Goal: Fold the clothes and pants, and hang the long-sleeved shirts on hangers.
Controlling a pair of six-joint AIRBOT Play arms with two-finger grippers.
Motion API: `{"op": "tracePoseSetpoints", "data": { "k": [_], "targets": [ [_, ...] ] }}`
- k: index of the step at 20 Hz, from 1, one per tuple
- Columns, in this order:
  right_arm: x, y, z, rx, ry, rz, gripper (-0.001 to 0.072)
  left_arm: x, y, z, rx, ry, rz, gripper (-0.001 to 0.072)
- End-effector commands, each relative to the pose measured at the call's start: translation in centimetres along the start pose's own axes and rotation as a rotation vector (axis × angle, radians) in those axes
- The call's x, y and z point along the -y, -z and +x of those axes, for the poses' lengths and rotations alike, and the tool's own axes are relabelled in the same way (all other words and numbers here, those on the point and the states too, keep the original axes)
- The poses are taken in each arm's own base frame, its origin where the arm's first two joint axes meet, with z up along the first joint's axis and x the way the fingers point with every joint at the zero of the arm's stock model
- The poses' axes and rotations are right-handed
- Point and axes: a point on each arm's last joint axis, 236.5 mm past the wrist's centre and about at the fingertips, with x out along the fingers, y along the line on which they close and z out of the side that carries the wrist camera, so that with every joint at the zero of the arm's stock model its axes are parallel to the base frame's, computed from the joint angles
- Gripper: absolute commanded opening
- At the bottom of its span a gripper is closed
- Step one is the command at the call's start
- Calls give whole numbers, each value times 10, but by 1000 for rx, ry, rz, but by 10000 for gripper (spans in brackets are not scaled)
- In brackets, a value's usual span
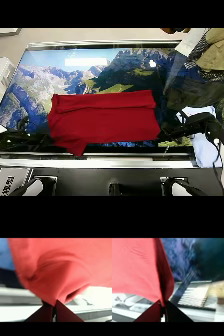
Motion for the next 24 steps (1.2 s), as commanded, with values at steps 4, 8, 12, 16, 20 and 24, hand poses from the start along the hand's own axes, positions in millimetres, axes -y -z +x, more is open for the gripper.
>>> {"op": "tracePoseSetpoints", "data": {
  "k": [4,8,12,16,20,24],
  "targets": [
    [38,60,-69,58,284,-32,27,1,42,-69,14,-161,-2,14],
    [-1,44,-74,168,143,-71,28,20,14,-76,105,-103,11,14],
    [-32,-8,-65,212,13,-113,28,37,-19,-51,28,-35,65,14],
    [-54,-79,-63,262,-71,-101,28,44,-63,-26,-66,-52,119,14],
    [-54,-133,-50,261,-78,-75,28,54,-120,-13,-88,-58,162,14],
    [-62,-149,-11,194,-40,-116,29,68,-169,7,-98,-69,240,14]
  ]
}}
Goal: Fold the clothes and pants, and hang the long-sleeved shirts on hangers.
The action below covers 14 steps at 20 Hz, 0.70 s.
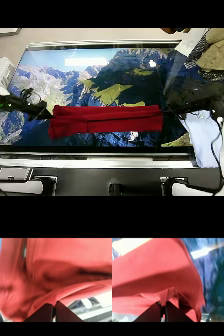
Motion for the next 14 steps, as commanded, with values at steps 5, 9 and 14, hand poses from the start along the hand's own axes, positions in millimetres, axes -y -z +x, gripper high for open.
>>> {"op": "tracePoseSetpoints", "data": {
  "k": [5,9,14],
  "targets": [
    [10,-20,47,-11,73,-14,29,2,-77,30,-44,-47,115,14],
    [12,-27,48,16,75,9,91,0,-95,43,-47,-57,148,17],
    [-10,-21,23,-42,47,7,488,11,-105,21,8,-59,161,339]
  ]
}}
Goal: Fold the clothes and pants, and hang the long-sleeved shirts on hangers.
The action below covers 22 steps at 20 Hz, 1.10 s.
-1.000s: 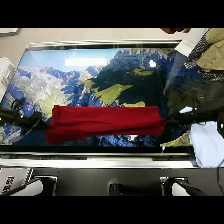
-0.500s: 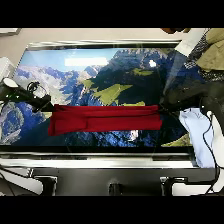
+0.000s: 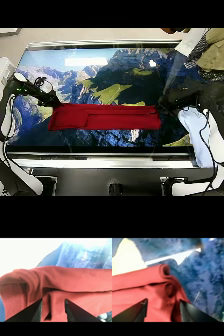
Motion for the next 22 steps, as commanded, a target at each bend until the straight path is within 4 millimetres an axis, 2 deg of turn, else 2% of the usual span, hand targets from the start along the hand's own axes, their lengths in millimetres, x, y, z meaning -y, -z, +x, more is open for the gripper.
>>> {"op": "tracePoseSetpoints", "data": {
  "k": [1,3,4,5,7,9,10,15,19,22],
  "targets": [
    [-12,-2,-28,-22,-15,-18,492,8,-12,-23,59,-6,11,340],
    [-2,-14,-48,-1,-28,7,572,18,-17,-49,124,-13,30,344],
    [9,-16,-54,-2,-44,28,614,23,-18,-62,154,-16,43,439],
    [17,-15,-56,-25,-66,42,615,28,-17,-74,183,-18,47,521],
    [21,-5,-52,-102,-147,45,646,33,-14,-93,223,-20,45,539],
    [22,10,-38,-192,-173,13,679,37,-12,-104,246,-23,52,551],
    [22,15,-31,-223,-180,8,680,39,-12,-106,250,-23,55,551],
    [25,16,-3,-256,-200,14,681,41,-11,-104,246,-31,62,551],
    [17,21,18,-283,-195,7,677,39,-12,-104,250,-39,62,551],
    [5,23,32,-274,-168,-27,657,39,-13,-104,253,-39,62,551]
  ]
}}
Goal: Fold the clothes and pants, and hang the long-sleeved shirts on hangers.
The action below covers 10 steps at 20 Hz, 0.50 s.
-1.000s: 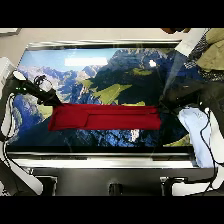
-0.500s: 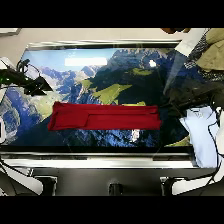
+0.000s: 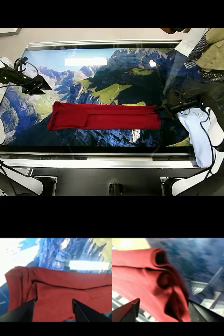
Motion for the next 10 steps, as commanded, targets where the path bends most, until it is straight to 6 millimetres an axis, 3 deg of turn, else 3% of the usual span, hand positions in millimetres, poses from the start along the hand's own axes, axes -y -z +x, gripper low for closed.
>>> {"op": "tracePoseSetpoints", "data": {
  "k": [1,3,4,5,6,8,9,10],
  "targets": [
    [-7,-7,21,19,41,-35,628,-1,-1,-1,6,-4,0,551],
    [-16,-8,32,27,55,-64,409,0,-1,-1,6,-2,0,550],
    [-19,-8,35,28,57,-68,180,2,-1,-1,7,8,1,548],
    [-21,-8,35,31,57,-51,30,6,-2,-1,8,26,1,529],
    [-25,-7,32,33,53,-32,28,11,-2,-1,10,47,2,436],
    [-36,-3,16,47,64,-43,27,22,-1,2,4,71,13,78],
    [-40,-1,3,63,95,-56,27,29,0,6,-2,72,25,14],
    [-43,0,-13,85,135,-53,27,38,-2,13,2,75,24,14]
  ]
}}
